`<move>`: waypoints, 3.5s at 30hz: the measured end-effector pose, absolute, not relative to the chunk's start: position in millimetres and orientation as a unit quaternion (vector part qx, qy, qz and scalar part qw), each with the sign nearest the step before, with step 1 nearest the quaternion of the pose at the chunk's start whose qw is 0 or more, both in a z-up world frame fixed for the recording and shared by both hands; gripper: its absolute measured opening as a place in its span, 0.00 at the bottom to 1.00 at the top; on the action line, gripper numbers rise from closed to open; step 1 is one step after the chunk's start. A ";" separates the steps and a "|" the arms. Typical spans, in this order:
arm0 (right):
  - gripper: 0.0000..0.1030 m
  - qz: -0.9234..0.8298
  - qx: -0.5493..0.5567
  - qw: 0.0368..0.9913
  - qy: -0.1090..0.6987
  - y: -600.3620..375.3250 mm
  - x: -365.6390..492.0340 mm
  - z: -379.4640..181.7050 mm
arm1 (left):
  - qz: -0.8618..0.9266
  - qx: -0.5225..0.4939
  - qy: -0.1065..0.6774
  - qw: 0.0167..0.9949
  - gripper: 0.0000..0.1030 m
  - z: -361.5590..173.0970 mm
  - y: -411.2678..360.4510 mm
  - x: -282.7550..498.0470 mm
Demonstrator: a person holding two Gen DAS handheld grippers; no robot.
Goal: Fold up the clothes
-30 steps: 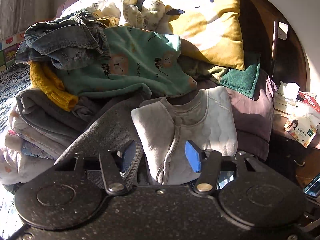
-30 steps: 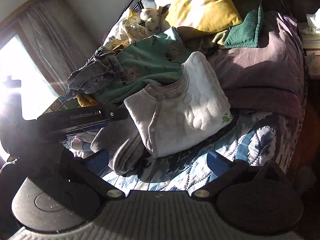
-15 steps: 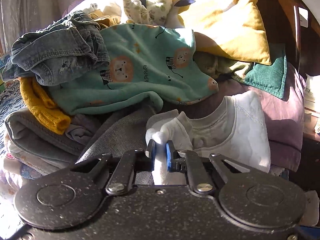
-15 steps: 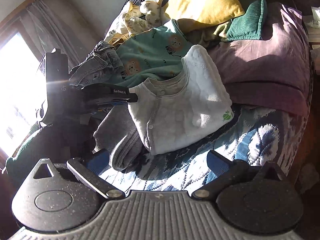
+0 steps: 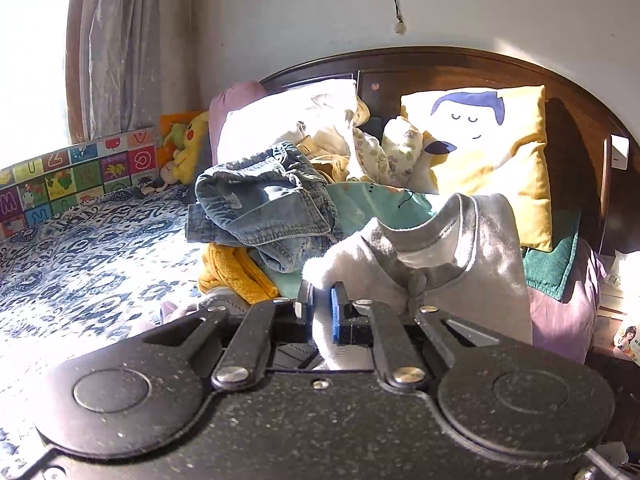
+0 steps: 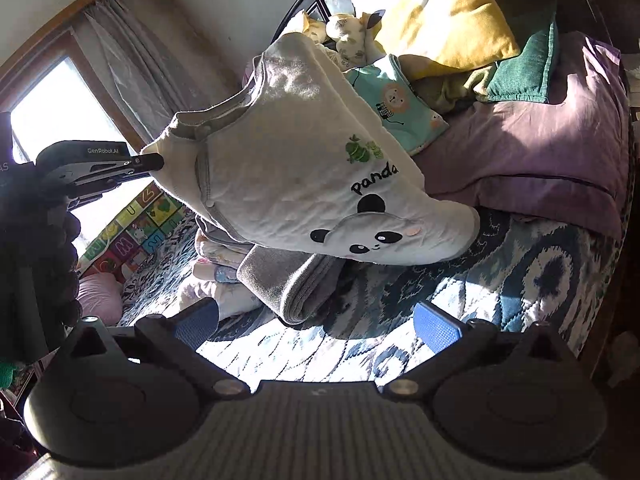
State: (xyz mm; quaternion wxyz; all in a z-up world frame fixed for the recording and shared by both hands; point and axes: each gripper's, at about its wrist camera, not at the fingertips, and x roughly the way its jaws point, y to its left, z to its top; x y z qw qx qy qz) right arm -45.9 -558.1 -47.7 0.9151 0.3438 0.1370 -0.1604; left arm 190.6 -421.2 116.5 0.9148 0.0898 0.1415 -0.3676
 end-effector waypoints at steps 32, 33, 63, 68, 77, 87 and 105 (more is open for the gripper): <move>1.00 0.116 0.146 0.959 0.215 -310.9 -10.9 5.1 | -0.022 -0.043 0.270 0.962 0.06 13.2 47.4 75.1; 1.00 0.117 0.146 0.957 0.220 -307.0 -9.1 4.4 | -0.015 -0.051 0.274 0.960 0.06 7.0 56.6 67.4; 0.85 0.221 -0.012 0.915 0.336 -165.9 136.5 -25.1 | -0.112 -0.293 0.343 0.886 0.67 -59.2 111.4 28.7; 0.76 0.221 -0.003 0.905 0.364 -159.1 164.2 -41.1 | -0.127 -0.301 0.359 0.875 0.67 -76.9 106.9 48.8; 0.39 0.250 -0.011 0.890 0.382 -157.8 139.5 -62.8 | -0.148 -0.246 0.319 0.903 0.28 -65.1 104.4 69.5; 0.39 0.257 -0.057 0.875 0.407 -168.1 71.6 -91.1 | -0.256 0.008 0.273 0.927 0.23 -50.8 55.4 29.9; 0.79 0.274 0.078 0.884 0.371 -215.3 64.8 -30.7 | -0.287 0.007 0.328 0.900 0.64 -63.5 68.3 -30.5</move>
